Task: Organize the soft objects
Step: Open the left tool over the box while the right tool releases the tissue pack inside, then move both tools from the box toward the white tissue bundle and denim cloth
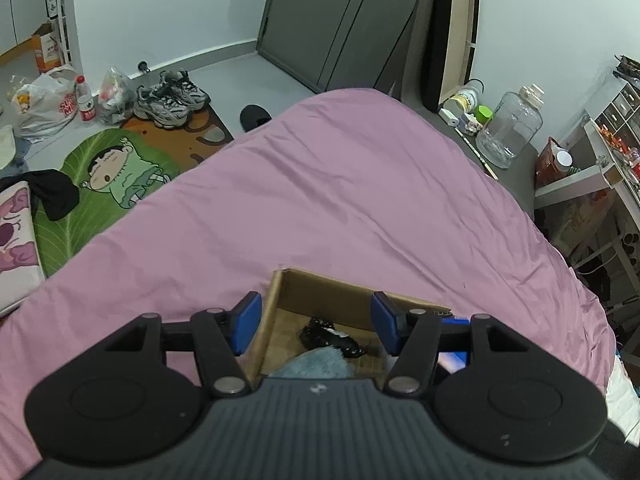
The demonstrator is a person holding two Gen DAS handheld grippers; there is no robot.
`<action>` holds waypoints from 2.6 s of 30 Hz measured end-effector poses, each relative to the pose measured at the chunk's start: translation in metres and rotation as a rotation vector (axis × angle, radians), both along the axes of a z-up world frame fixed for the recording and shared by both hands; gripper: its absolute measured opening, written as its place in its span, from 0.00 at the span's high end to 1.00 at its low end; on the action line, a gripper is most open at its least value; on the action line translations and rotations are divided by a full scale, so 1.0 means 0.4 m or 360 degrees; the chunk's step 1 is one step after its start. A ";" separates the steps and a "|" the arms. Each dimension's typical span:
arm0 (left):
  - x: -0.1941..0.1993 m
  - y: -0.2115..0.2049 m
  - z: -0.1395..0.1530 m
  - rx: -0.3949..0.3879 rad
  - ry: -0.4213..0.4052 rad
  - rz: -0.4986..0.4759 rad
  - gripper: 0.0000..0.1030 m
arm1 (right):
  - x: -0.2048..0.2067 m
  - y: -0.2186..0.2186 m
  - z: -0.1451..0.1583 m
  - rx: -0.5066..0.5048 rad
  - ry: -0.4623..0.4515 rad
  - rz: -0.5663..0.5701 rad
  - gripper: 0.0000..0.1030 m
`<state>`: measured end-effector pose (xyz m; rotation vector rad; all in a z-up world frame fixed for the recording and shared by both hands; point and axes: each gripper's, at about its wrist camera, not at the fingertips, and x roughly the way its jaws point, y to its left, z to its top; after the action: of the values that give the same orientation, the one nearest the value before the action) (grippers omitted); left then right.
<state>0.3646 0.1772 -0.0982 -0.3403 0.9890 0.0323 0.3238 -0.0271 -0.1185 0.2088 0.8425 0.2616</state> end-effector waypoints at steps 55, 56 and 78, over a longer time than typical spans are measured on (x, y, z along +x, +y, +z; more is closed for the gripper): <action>-0.424 -0.320 0.229 0.0227 -0.0255 -0.0194 0.00 | -0.431 -0.530 0.193 0.0126 -0.0133 -0.0354 0.00; -0.427 -0.331 0.229 0.0243 -0.0261 -0.0195 0.00 | -0.432 -0.539 0.191 0.0134 -0.0130 -0.0360 0.00; -0.359 -0.501 0.131 0.0247 -0.0057 -0.0265 0.00 | -0.387 -0.677 0.061 0.0350 0.0028 -0.0469 0.00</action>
<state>0.2209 -0.0232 -0.0458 -0.1152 0.9704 -0.0480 0.1690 -0.2979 -0.0940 0.5368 0.7882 0.0751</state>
